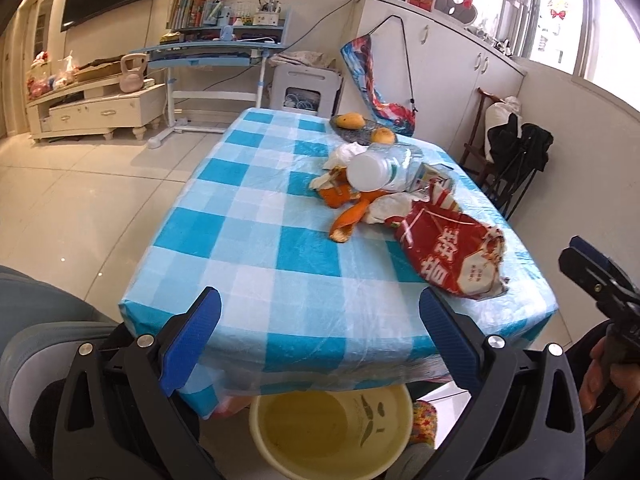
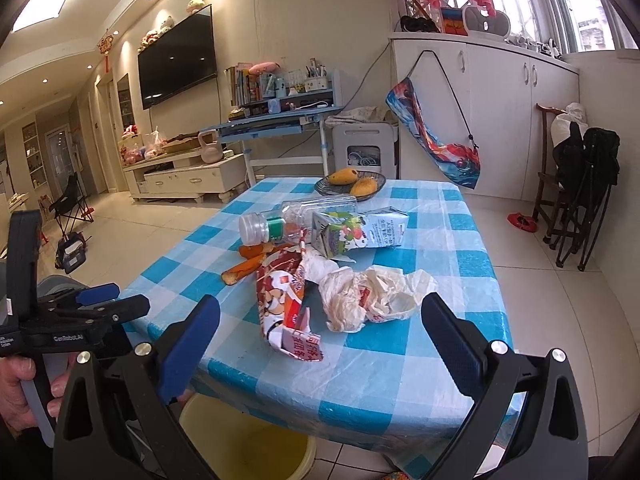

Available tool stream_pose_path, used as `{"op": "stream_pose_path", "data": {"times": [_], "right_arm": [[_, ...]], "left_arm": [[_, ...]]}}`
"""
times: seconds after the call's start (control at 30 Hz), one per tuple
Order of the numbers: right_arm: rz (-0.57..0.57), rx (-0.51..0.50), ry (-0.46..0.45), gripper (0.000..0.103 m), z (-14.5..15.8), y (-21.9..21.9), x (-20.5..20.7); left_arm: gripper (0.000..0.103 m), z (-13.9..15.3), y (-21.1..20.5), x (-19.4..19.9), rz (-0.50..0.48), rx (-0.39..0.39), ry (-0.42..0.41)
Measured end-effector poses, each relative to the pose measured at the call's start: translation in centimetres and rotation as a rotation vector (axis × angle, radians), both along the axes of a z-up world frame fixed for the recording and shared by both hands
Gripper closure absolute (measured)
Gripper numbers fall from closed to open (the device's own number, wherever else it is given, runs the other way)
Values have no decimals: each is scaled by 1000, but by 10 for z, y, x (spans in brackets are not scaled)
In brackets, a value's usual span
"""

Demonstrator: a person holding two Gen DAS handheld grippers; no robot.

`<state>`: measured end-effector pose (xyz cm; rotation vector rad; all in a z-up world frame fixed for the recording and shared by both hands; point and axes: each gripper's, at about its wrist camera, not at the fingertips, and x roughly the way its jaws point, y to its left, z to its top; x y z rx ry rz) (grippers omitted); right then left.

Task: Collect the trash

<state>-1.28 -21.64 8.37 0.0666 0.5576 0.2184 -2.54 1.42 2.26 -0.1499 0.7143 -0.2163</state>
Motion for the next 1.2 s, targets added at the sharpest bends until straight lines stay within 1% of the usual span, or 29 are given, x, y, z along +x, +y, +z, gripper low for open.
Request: {"op": "stream_pose_path", "data": {"times": [0.07,0.2,0.27,0.33,0.4,0.43,0.53,0.57,0.6,0.63,0.67,0.7,0.73,0.77,0.8,0.83,0.93,1.03,1.1,1.13,1.2], "right_arm": [[-25,12,17,6,-1,-10,1],[-69,17,61,6,-3,-30,11],[-82,29,86,6,-4,-43,20],[-105,57,99,6,-4,-57,24],[-124,99,98,6,-5,-69,23],[-127,117,98,6,-6,-73,22],[-123,145,96,6,-8,-79,21],[-119,154,97,6,-9,-80,21],[-113,165,105,6,-11,-81,23],[-106,172,119,6,-13,-80,25],[-98,174,130,6,-16,-78,28],[-88,174,140,6,-18,-77,32],[-75,169,153,6,-19,-73,37],[-60,161,164,6,-21,-69,42],[-46,151,174,6,-22,-65,48],[-33,134,187,6,-24,-59,56],[1,99,231,6,-34,-47,73],[36,66,267,6,-46,-34,86],[52,34,278,6,-50,-26,91],[57,21,284,8,-53,-23,93],[68,-7,306,18,-59,-18,98]], "left_arm": [[7,4,-11,1,-32,-25,5],[7,11,-43,7,-99,-42,19],[7,13,-60,16,-125,-79,41],[7,15,-75,28,-133,-140,80],[7,17,-93,36,-130,-163,92],[7,16,-102,39,-123,-139,92],[7,4,-129,50,-73,-4,115],[7,-3,-133,54,-52,23,136],[8,-8,-133,57,-43,33,152],[18,-15,-134,59,-38,42,163],[34,-21,-132,61,-41,49,176],[43,-24,-130,62,-44,47,187],[68,-29,-125,64,-52,29,203],[75,-32,-119,64,-64,-6,206],[77,-31,-113,63,-58,-18,197],[87,-29,-105,62,-56,-19,183],[87,-20,-88,56,-83,-52,148],[88,-9,-74,45,-113,-60,104],[88,-5,-66,38,-128,-65,102],[88,-4,-62,36,-138,-68,107],[88,-4,-55,27,-156,-69,116]]}}
